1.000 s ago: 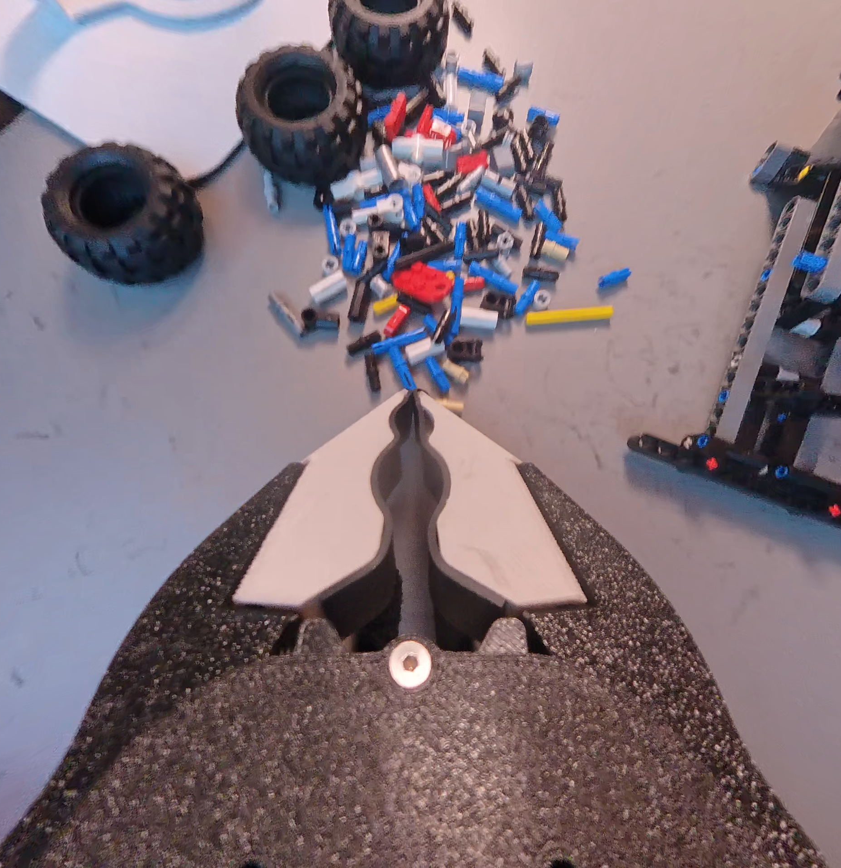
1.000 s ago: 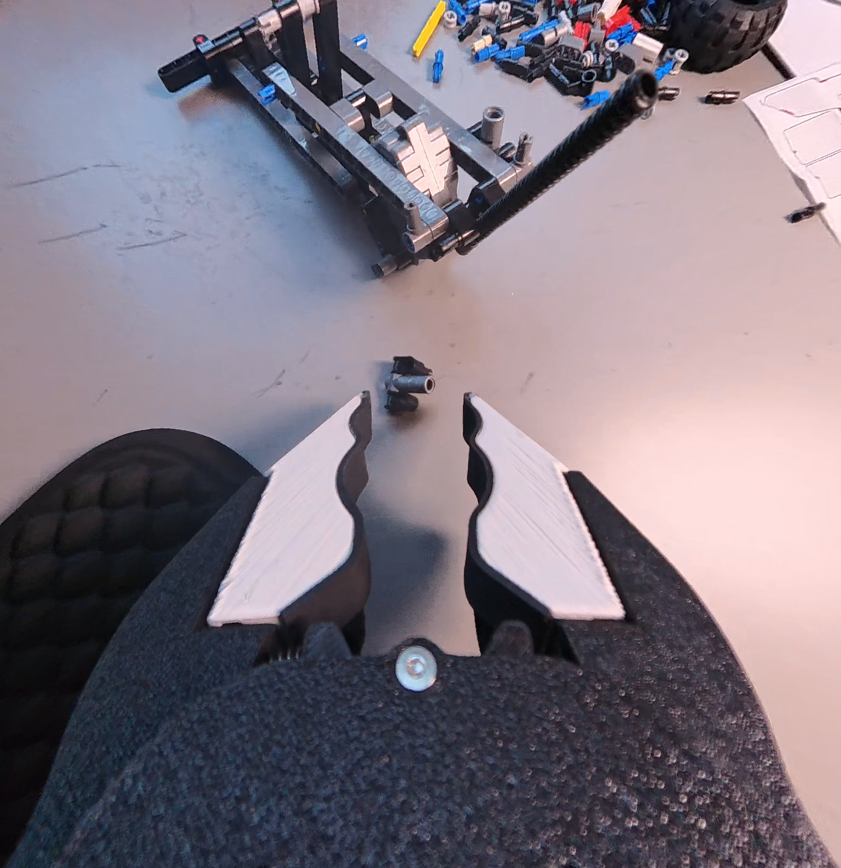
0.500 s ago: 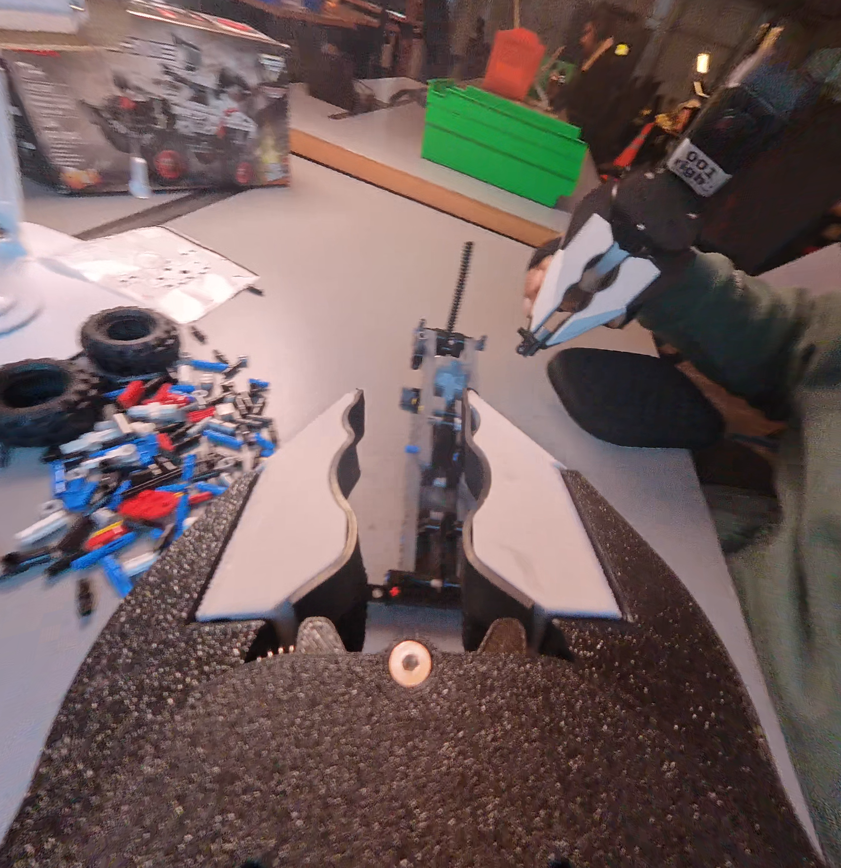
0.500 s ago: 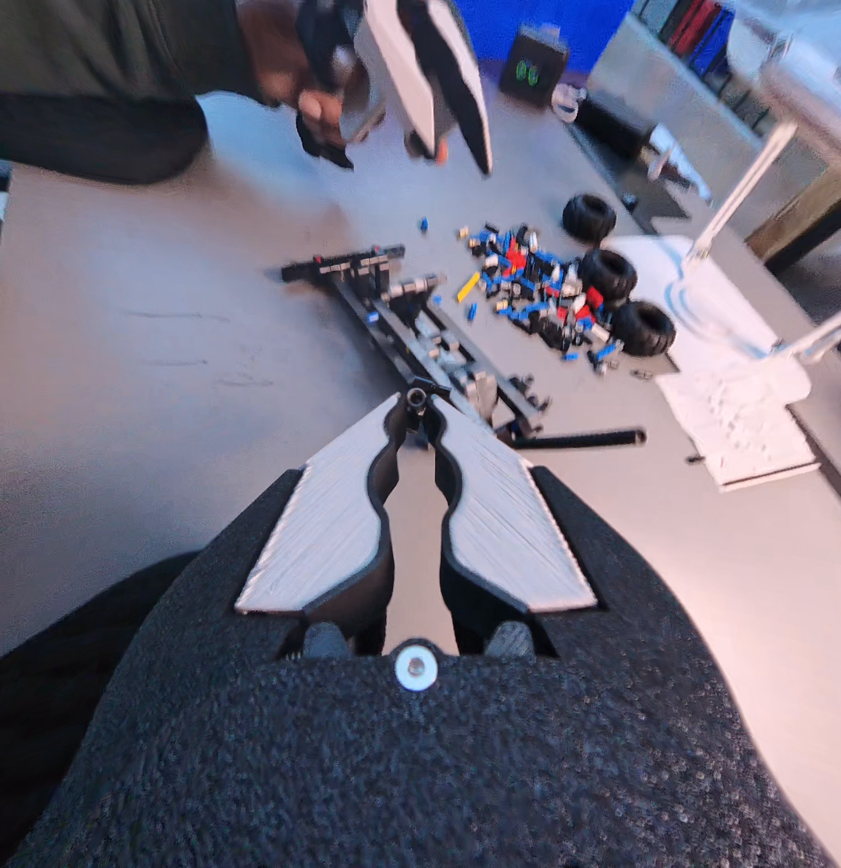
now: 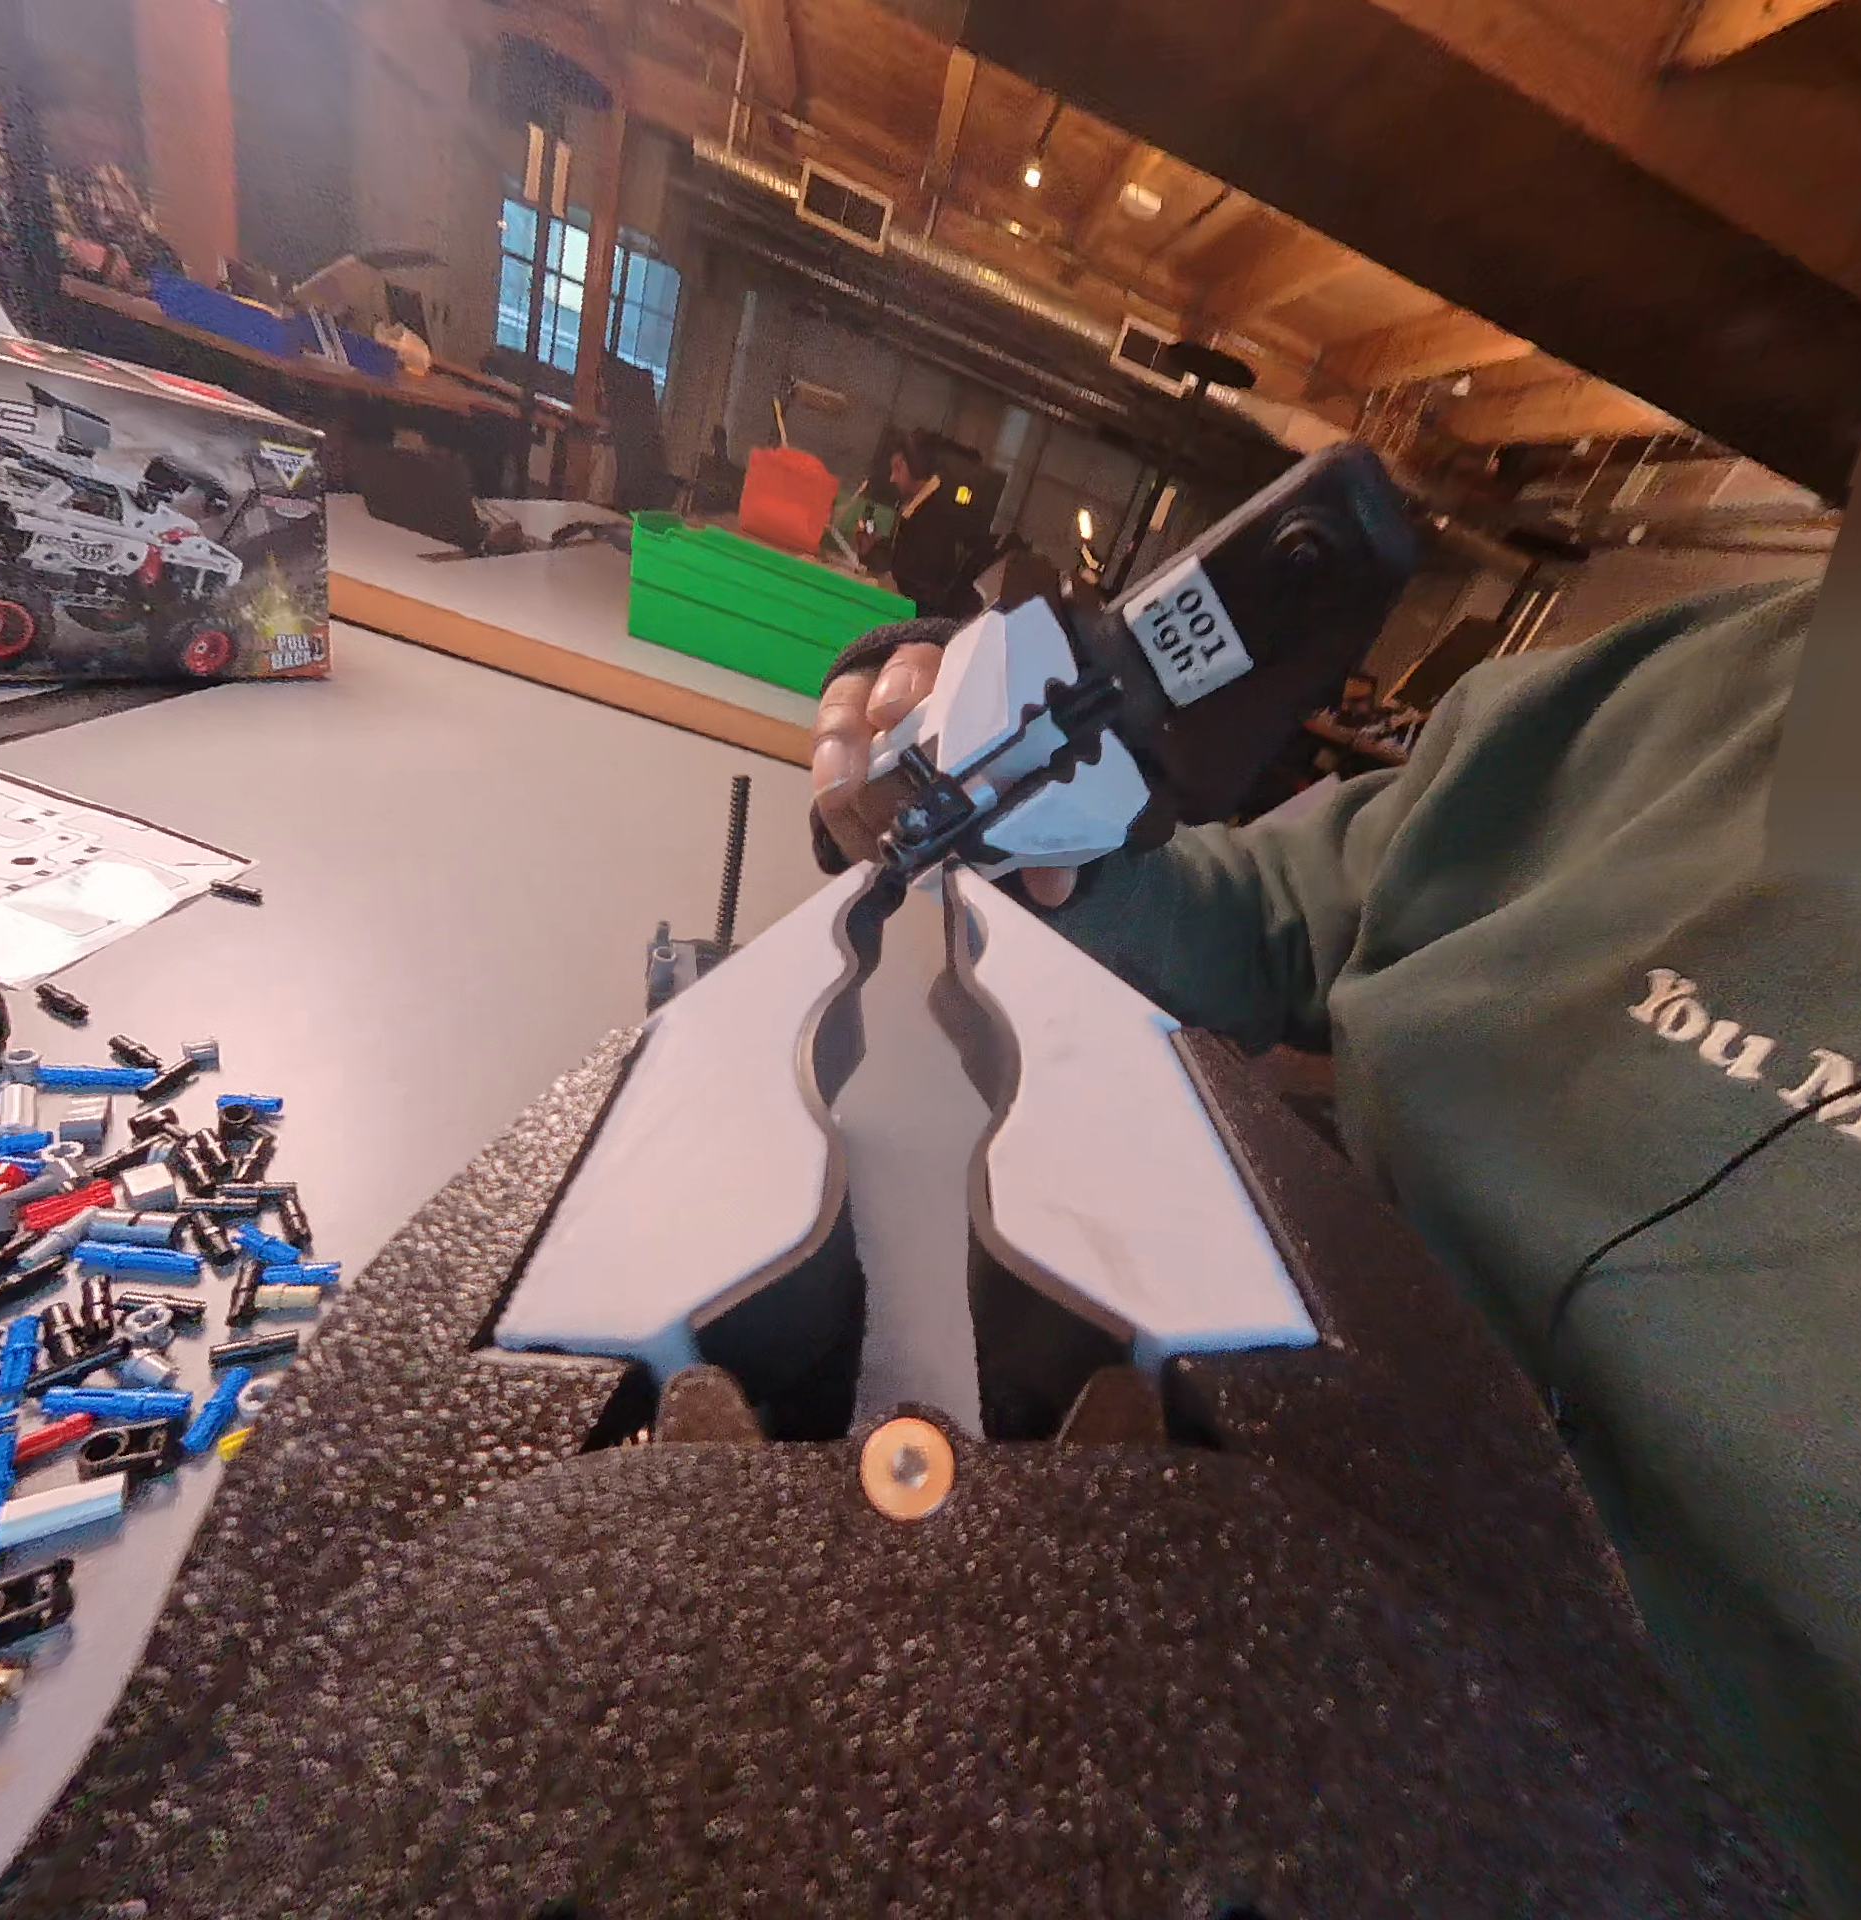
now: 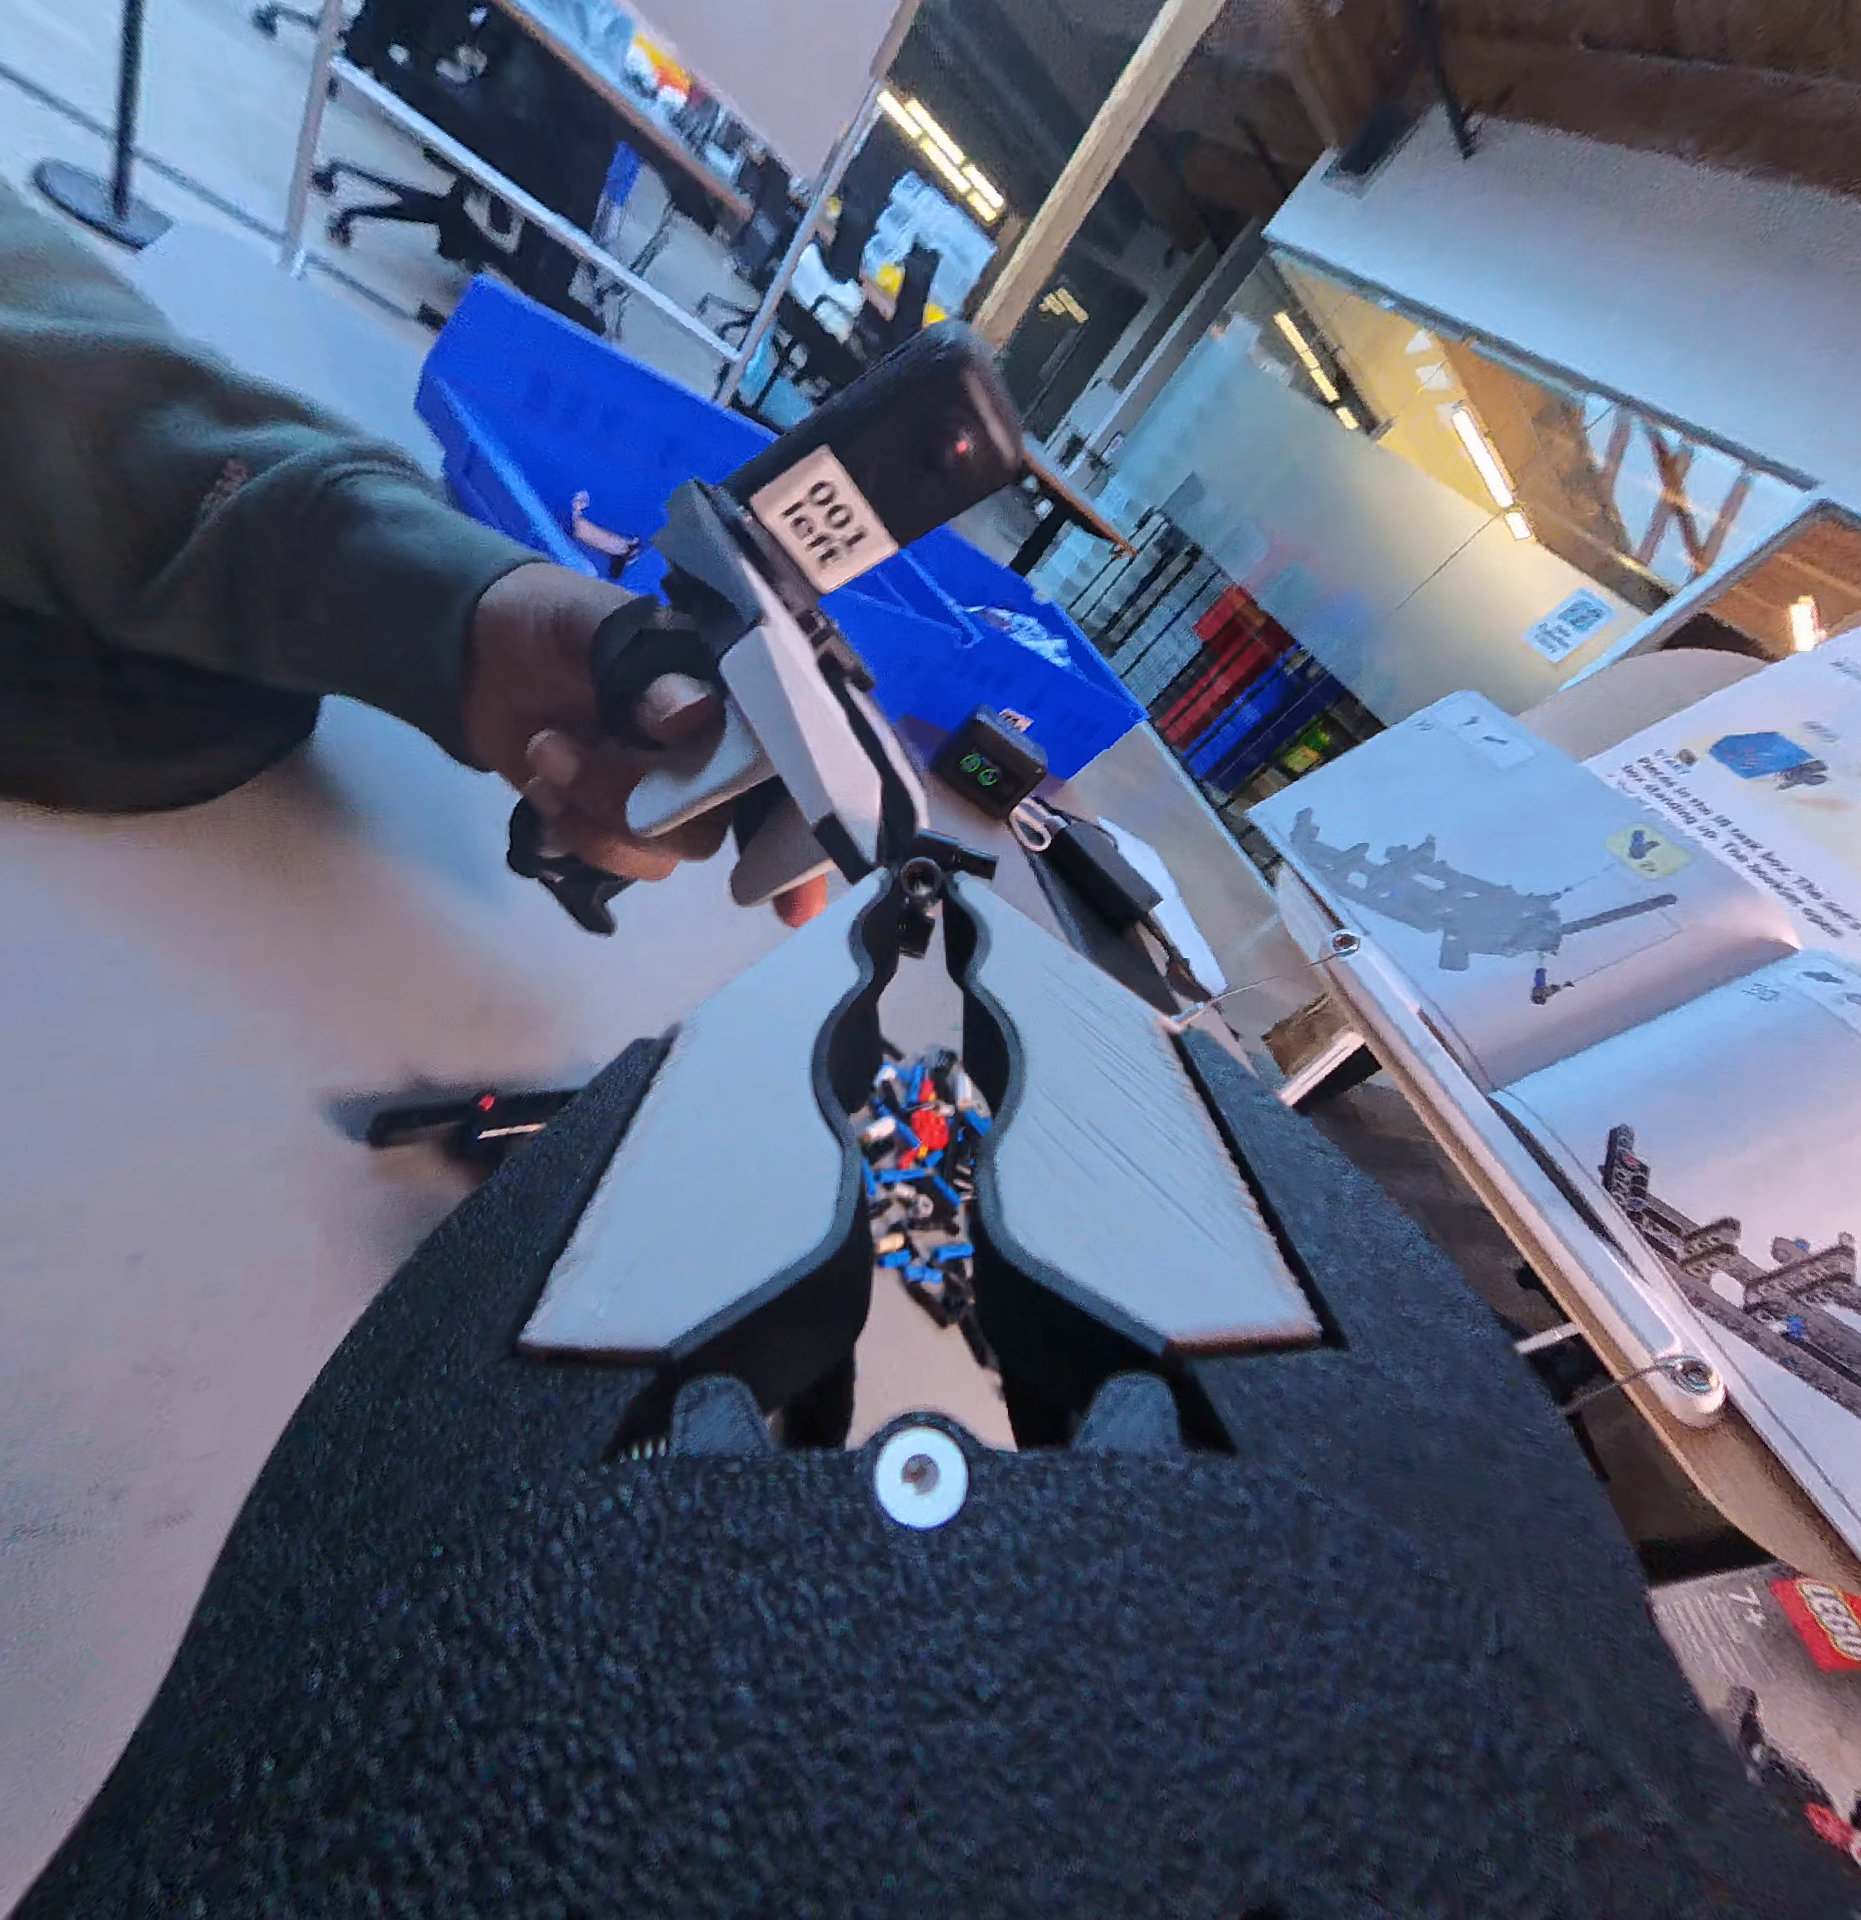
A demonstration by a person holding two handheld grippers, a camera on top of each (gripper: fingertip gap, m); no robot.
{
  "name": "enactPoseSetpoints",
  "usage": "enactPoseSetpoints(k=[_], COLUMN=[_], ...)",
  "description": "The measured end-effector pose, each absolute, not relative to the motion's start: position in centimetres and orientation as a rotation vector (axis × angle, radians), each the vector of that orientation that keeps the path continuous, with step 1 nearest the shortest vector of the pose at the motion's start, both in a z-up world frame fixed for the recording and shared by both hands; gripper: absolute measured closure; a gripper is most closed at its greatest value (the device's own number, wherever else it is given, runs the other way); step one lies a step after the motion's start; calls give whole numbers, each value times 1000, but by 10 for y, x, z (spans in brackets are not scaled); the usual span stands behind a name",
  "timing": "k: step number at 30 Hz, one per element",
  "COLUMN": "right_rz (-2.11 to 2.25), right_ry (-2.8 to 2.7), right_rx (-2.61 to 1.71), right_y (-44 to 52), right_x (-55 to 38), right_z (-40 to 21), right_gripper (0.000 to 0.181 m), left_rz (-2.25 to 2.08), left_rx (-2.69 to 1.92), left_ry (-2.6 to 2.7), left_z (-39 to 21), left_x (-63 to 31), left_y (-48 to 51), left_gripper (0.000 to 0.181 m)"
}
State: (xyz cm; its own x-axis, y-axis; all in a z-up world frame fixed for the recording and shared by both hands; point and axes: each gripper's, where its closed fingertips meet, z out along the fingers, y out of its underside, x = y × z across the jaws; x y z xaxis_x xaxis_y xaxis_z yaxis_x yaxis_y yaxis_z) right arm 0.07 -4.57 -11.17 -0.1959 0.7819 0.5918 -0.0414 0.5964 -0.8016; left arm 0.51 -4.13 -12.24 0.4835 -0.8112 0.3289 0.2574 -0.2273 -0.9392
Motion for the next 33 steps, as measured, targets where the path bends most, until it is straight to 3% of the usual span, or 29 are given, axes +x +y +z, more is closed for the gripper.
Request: enactPoseSetpoints(k=[7, 12, 17, 23, 28, 33], right_rz=[625, 502, 492, 963, 968, 969], right_ry=[-1361, -1322, -1310, -1502, -1824, -1638], right_rx=[-566, -472, -446, -613, -557, -627], right_y=[-39, -47, -51, -42, -37, -10], right_x=[-16, -15, -12, -11, -6, -7], right_z=[-112, -111, -108, -82, -25, 7], right_gripper=[175, 175, 175, 152, 156, 165], left_rz=[-1491, -1746, -1716, -1281, -781, -50], left_rx=[-1324, -1279, -1282, -1451, -1483, -1382], left_ry=[104, 82, 117, 310, 633, 805], left_z=[-109, -108, -102, -111, -52, -4], left_x=[-25, -6, -1, -11, -20, -33], left_y=[-23, -29, -34, -28, -10, 11], left_gripper=[144, 145, 154, 154, 154, 154])
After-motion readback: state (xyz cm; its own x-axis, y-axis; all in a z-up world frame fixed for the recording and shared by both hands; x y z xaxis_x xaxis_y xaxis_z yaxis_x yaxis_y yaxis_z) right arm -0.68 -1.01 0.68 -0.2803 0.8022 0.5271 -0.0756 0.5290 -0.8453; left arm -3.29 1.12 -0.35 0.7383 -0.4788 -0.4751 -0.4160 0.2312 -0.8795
